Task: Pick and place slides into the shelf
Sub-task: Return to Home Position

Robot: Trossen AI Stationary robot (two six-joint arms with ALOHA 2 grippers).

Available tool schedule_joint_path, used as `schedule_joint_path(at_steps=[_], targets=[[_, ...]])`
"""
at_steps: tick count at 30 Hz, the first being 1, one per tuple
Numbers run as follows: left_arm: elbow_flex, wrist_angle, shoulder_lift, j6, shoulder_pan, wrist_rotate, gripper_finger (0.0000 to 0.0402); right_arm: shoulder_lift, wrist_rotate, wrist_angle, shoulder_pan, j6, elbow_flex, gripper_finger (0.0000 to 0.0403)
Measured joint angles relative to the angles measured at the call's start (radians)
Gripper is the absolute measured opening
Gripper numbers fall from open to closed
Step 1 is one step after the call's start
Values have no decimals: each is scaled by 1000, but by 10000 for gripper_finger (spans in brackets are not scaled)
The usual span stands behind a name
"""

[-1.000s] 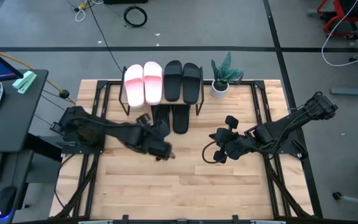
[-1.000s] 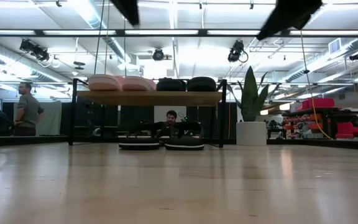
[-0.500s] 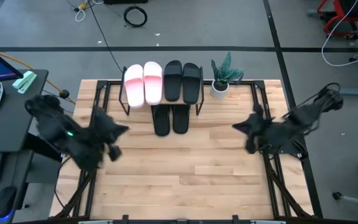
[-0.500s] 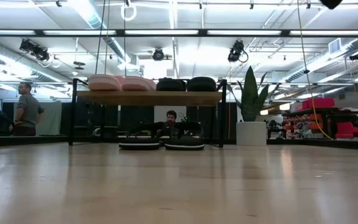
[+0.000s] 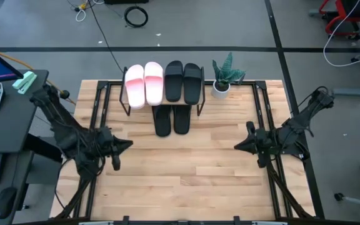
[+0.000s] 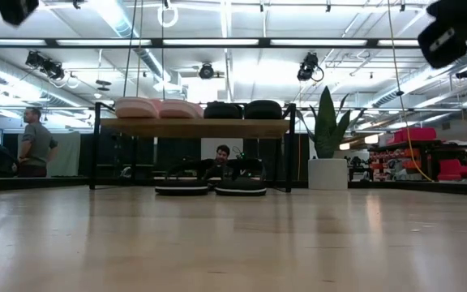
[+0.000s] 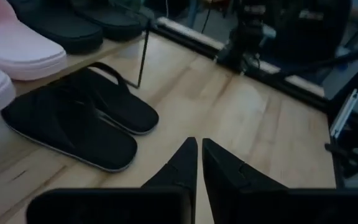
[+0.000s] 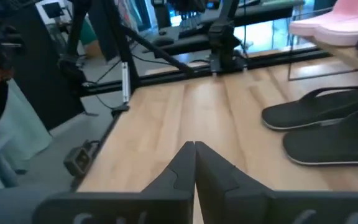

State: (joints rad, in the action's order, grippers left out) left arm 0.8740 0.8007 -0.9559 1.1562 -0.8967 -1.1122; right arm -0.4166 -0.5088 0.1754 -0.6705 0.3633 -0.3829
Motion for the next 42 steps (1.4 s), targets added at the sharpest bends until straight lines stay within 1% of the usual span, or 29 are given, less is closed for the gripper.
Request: schedule_joint_path(at_steps=[2, 4, 7, 10, 12, 14, 17, 19, 21, 24, 27, 30, 33, 38, 42], targets=[[-93, -110, 40, -21, 5, -38, 24, 46, 2, -40, 10, -25, 51, 14], [-159, -161, 95, -23, 22, -53, 22, 96, 0, -72, 29, -62, 60, 14], [-200, -188, 197, -79, 36, -52, 21, 193, 33, -77, 50, -162, 32, 14], [-203, -234, 295, -232, 35, -46, 24, 298, 96, -84, 58, -255, 10, 14], [-203, -282, 351, -364, 35, -28, 27, 365, 124, -65, 60, -270, 16, 14], [-203, -323, 395, -472, 36, 3, 31, 411, 124, -55, 60, -258, 46, 14], [-219, -395, 416, -534, 36, 14, 36, 407, 100, -90, 61, -229, 130, 14], [-263, -493, 414, -584, 36, 21, 36, 389, 86, -206, 67, -197, 194, 14], [-308, -609, 413, -664, 38, 62, 34, 384, 88, -267, 77, -191, 247, 14], [-380, -749, 417, -744, 56, 107, 28, 392, 81, -295, 108, -178, 263, 14], [-453, -841, 438, -752, 84, 161, 23, 393, 111, -296, 128, -148, 262, 14], [-508, -870, 465, -722, 125, 204, 21, 392, 140, -292, 141, -160, 263, 14], [-539, -877, 511, -723, 166, 245, 23, 392, 142, -286, 153, -170, 263, 14], [-573, -873, 610, -794, 243, 341, 32, 392, 123, -287, 202, -244, 263, 14], [-585, -870, 669, -848, 301, 417, 37, 392, 117, -277, 262, -261, 263, 14]])
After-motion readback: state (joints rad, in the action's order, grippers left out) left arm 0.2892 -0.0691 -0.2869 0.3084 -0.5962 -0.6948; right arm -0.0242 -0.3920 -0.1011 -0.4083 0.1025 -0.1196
